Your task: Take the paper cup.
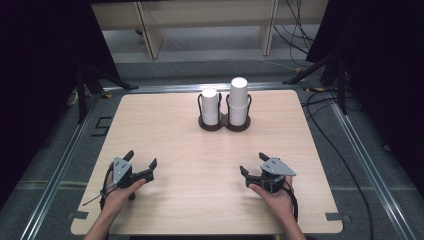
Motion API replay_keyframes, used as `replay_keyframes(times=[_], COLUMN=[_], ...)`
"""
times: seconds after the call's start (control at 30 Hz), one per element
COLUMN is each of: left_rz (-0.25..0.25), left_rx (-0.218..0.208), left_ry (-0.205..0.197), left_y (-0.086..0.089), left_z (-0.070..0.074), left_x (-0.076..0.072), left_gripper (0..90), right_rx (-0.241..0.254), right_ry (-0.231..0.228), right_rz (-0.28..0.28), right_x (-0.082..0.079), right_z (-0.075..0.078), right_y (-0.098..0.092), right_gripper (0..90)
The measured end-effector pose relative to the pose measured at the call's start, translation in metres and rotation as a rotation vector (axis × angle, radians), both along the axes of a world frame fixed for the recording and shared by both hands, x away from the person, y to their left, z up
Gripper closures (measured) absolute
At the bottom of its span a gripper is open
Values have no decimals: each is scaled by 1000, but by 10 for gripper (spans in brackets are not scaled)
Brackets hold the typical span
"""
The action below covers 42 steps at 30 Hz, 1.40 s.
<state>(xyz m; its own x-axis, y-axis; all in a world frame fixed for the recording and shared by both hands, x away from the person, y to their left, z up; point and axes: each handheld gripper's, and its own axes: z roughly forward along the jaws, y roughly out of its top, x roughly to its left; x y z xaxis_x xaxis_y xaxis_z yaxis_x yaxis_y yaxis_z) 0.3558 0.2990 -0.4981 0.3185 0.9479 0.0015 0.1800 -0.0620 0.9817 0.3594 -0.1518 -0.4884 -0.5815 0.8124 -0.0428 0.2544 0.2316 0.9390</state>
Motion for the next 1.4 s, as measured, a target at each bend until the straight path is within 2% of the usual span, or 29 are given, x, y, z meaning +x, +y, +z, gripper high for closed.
replay_keyframes(times=[0.07,0.1,0.13,0.17,0.2,0.23,0.3,0.33,0.37,0.4,0.43,0.5,0.53,0.57,0.63,0.67,0.7,0.73,0.8,0.9,0.93,1.07,1.17,1.23,1.3,1.33,1.4], left_rz=[6,3,10,4,1,1,2,-2,2,2,1,2,1,4,-3,-7,-6,-13,-13,-34,-39,-71,-72,-80,-86,-90,-95], left_rx=[-3,-16,-14,-13,-16,-16,-23,-27,-27,-33,-35,-34,-43,-37,-37,-39,-28,-31,-20,-25,-21,-10,-15,-15,-8,-4,-8], left_ry=[6,-4,-1,2,3,3,9,11,19,17,6,2,-5,11,-5,-16,-3,-17,-6,-27,-24,-29,-24,-26,-23,-26,-33], left_y=[0,0,0,0,1,1,1,2,3,3,3,4,4,4,4,3,3,2,-1,-7,-9,-19,-23,-25,-28,-29,-33], left_z=[0,-1,-1,0,0,0,0,0,0,0,0,1,1,4,6,6,7,7,7,7,8,10,11,11,13,14,14], left_x=[0,2,2,2,1,1,1,2,2,2,3,5,6,5,7,9,8,10,11,16,17,25,29,32,35,36,39], left_gripper=[68,69,69,68,68,66,66,64,63,61,58,56,55,54,54,54,54,54,55,55,56,60,62,61,62,62,62], right_rx=[6,2,26,11,20,-1,0,-9,19,8,28,8,37,27,27,45,45,30,31,26,20,23,26,4,24,14,25], right_ry=[3,1,34,28,38,11,22,-2,19,16,3,-14,11,-1,-12,5,5,-3,0,0,-15,-18,-9,-40,-26,-41,-32], right_rz=[3,-2,17,-5,-6,16,10,9,22,11,12,5,5,3,16,11,11,8,17,11,8,20,21,23,34,27,38], right_x=[0,0,0,-2,-2,1,1,2,3,3,5,7,6,7,10,11,11,12,14,17,19,25,27,31,32,35,36], right_z=[0,0,-1,0,0,0,0,1,2,5,6,11,12,13,14,14,14,15,15,18,19,24,25,27,28,30,31], right_y=[1,0,2,2,3,2,3,3,5,5,6,5,7,7,7,9,9,9,10,12,13,18,21,22,26,27,30], right_gripper=[161,161,160,160,159,160,161,161,161,160,160,161,161,162,161,161,161,162,162,162,163,163,163,164,166,167,167])
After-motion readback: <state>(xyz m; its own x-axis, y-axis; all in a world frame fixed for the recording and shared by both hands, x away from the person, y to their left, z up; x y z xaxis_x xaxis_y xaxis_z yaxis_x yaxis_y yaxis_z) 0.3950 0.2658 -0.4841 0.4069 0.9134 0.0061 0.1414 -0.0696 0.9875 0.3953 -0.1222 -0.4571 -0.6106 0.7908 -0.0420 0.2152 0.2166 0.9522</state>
